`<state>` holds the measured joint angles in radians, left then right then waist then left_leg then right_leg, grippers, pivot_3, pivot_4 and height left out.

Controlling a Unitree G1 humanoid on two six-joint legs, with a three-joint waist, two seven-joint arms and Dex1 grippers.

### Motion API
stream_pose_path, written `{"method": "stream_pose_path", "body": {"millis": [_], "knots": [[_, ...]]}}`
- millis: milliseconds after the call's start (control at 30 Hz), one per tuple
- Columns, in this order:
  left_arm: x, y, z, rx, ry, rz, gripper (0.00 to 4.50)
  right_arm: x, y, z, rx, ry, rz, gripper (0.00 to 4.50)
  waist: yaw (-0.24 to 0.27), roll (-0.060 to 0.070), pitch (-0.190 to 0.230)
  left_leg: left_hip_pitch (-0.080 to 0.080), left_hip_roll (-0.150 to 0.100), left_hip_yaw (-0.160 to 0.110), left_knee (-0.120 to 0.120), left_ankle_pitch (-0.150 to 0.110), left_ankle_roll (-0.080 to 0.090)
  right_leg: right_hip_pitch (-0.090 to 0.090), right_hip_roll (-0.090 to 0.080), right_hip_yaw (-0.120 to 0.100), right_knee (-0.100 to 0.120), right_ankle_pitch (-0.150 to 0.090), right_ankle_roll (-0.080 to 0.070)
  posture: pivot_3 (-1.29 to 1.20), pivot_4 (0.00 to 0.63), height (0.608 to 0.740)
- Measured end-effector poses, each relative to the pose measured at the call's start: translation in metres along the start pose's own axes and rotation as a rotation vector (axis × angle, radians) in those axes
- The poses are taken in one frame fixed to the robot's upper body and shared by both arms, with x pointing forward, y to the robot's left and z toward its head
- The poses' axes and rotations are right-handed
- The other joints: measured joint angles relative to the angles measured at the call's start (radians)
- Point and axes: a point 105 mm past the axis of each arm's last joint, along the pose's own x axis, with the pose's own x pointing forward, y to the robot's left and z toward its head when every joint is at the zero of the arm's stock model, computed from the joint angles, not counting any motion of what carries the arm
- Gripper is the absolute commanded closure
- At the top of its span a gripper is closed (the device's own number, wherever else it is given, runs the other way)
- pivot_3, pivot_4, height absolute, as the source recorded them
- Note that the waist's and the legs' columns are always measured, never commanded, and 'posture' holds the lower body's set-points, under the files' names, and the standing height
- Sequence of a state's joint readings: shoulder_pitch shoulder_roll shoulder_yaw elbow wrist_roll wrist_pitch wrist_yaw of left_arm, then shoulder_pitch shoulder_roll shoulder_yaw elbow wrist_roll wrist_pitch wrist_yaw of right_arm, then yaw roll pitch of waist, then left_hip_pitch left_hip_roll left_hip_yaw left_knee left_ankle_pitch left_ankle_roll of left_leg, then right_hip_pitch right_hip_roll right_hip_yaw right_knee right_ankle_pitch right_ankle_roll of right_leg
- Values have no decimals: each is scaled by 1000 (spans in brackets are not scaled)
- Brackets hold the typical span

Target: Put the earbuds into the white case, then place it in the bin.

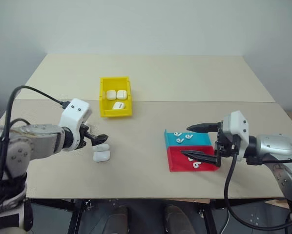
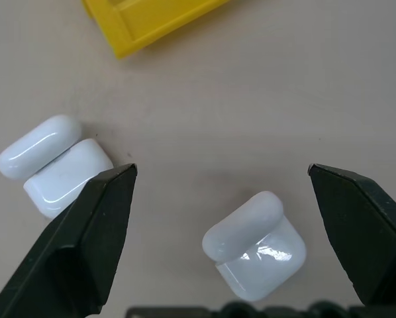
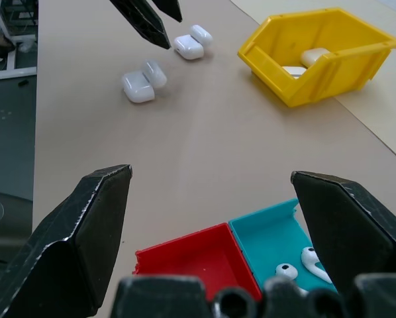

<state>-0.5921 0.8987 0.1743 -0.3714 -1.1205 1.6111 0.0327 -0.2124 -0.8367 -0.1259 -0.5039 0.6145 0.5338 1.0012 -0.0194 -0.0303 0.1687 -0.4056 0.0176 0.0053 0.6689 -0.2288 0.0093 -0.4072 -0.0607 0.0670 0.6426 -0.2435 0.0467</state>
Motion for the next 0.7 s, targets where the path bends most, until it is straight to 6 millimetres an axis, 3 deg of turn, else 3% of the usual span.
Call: {"method": "stream_pose_path", "body": {"millis": [367,533,700], "knots": [[6,49,11,-216,125,206,0,7,7,1,9,-32,-14,20,6,0,0,0,-1,0,0,0,0,0,-1,0,-1,0,0,0,150,740],[16,55,17,-286,134,291,0,12,11,0,17,-41,-12,20,9,0,0,0,-2,-1,0,0,-1,0,-2,0,1,0,0,0,150,740],[30,62,7,-399,203,394,0,13,10,0,18,-45,-28,20,8,-1,0,0,-3,-1,0,0,-2,-1,-3,0,1,0,0,0,150,740]]}}
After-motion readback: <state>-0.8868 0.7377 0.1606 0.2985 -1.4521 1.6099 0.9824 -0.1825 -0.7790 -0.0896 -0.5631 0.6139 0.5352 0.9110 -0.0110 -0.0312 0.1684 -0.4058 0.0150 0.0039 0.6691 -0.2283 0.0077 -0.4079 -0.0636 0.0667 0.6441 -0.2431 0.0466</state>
